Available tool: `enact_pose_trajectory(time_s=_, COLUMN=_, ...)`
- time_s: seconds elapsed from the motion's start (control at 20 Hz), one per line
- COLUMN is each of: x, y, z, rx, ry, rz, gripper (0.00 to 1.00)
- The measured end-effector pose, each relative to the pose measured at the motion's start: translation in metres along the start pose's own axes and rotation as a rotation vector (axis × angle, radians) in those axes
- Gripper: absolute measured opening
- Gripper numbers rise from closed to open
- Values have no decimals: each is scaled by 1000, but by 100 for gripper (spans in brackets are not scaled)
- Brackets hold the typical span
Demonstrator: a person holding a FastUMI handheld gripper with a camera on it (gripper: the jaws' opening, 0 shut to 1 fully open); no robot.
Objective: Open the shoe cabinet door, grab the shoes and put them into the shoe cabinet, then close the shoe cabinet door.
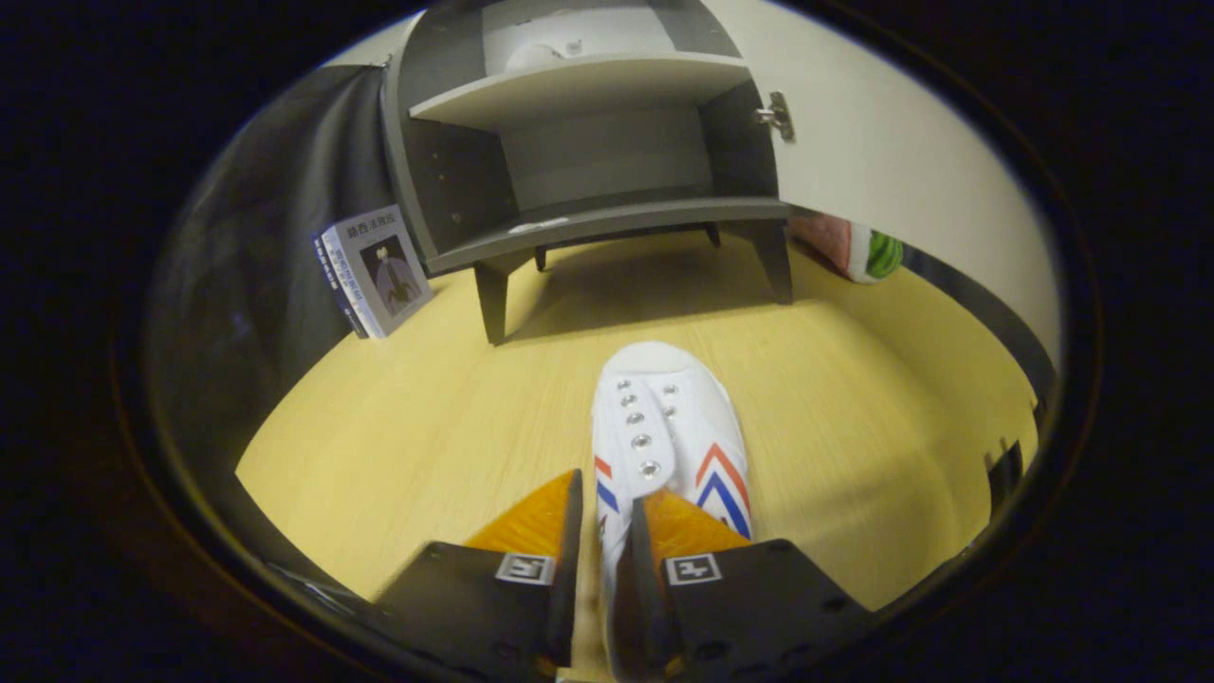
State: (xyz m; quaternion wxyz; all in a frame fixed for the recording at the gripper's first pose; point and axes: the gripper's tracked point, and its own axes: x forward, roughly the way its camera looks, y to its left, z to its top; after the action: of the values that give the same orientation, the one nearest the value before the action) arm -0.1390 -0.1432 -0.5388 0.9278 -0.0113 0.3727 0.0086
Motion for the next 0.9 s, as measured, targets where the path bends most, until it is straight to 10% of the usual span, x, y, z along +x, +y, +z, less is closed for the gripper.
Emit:
enact_pose_trajectory(time_s=0.2, x=-4, y=3, z=1, rx=-47, ry=22, rz=-2, gripper=4)
enact_pose_trajectory(time_s=0.9, x=-39, y=3, z=95, rx=-14, ry=-114, rz=-14, gripper=2)
